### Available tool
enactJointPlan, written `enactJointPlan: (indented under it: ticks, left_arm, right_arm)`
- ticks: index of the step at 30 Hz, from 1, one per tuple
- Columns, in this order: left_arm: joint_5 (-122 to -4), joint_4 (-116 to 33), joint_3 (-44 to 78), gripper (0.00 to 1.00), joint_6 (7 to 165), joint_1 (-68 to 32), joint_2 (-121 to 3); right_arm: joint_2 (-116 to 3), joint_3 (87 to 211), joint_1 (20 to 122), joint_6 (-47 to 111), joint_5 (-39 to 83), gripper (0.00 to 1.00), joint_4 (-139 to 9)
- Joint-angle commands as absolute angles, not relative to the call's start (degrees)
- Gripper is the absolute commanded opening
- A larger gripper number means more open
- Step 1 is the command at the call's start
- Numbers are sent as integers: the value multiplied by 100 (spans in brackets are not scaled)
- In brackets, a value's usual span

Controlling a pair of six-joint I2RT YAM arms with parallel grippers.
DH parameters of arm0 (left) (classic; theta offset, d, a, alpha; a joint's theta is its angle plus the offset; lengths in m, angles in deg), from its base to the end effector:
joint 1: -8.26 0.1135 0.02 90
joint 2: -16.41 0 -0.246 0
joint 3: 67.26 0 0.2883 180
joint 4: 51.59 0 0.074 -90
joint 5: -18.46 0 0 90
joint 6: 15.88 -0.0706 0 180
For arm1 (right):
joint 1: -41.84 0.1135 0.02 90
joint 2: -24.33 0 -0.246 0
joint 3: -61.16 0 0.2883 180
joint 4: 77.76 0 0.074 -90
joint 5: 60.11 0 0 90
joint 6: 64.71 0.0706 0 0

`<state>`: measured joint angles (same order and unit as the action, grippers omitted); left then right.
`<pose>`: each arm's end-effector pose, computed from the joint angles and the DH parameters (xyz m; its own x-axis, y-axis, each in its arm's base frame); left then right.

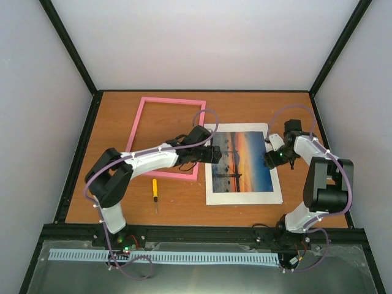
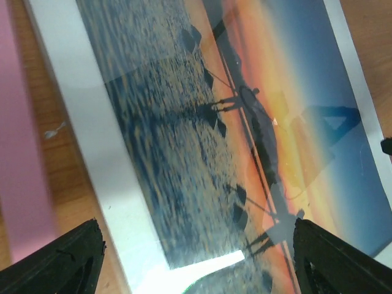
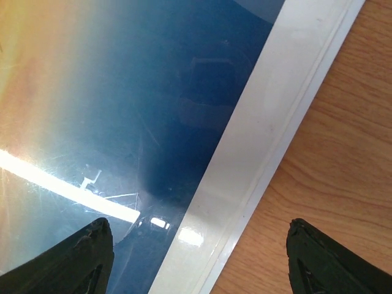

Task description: Take the photo out of the frame

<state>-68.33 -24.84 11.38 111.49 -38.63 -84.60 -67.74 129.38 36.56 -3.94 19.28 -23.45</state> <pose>0.2897 -0.3153 0.1360 -0.8683 0.0408 -0.4944 0.2856 0.8560 -0.4309 0.3218 -0.0167 0.1024 -0.8763 -0.4010 -0.2671 -0.4298 0.9011 0.0571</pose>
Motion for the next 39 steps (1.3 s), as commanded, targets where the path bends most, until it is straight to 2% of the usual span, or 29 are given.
enactJointPlan:
  ticks: [1, 8, 14, 26, 39]
  left_arm:
    - [-6974, -2224, 1814, 83, 11704, -3841, -9070]
    - [-7490, -2181, 2160, 83, 12033, -3841, -9640]
    - [-8071, -1958, 2045, 83, 12226, -3833, -9641]
    - [-7780, -1832, 2309, 83, 12202, -3793, -10193]
    - [-7169, -2616, 2332, 73, 11799, -3845, -9963]
  right_arm:
    - [-6825, 13042, 3550, -343, 1828, 75, -2437]
    - [-6813, 13003, 3513, -401, 1759, 75, -2451]
    - [-6778, 12841, 3479, -441, 1792, 75, -2552]
    - [-6662, 12871, 3441, -446, 1705, 75, -2476]
    - [-6455, 12988, 3346, -488, 1555, 75, -2260]
